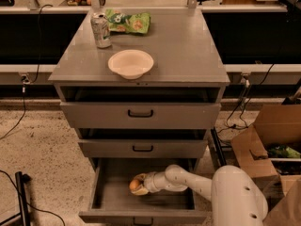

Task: Place orange into bottom drawer

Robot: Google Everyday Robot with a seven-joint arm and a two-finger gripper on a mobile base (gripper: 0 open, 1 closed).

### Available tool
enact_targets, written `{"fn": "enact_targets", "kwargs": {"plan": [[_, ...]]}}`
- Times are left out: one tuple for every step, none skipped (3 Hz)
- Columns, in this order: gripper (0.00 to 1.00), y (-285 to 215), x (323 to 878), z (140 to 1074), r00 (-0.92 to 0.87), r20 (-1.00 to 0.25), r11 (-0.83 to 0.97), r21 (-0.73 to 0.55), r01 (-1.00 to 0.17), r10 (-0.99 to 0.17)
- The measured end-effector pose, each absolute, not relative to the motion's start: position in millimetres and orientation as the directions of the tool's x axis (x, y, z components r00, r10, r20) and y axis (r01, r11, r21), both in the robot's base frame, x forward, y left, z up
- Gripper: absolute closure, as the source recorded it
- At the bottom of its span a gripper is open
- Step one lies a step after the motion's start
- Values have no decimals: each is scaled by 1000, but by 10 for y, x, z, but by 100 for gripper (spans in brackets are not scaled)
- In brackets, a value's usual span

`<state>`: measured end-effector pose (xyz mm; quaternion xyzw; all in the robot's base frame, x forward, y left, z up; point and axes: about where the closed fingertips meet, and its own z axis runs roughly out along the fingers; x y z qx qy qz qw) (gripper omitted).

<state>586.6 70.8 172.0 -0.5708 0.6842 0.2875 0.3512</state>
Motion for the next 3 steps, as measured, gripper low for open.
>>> {"fn": "enact_targets", "kwargs": {"plan": [[100, 725, 5872, 1595, -101, -795, 179, -9, -984, -598], [81, 617, 5873, 1471, -124, -809, 219, -6, -976, -575], [59, 645, 5858, 1467, -123, -809, 214, -4, -977, -575]]}}
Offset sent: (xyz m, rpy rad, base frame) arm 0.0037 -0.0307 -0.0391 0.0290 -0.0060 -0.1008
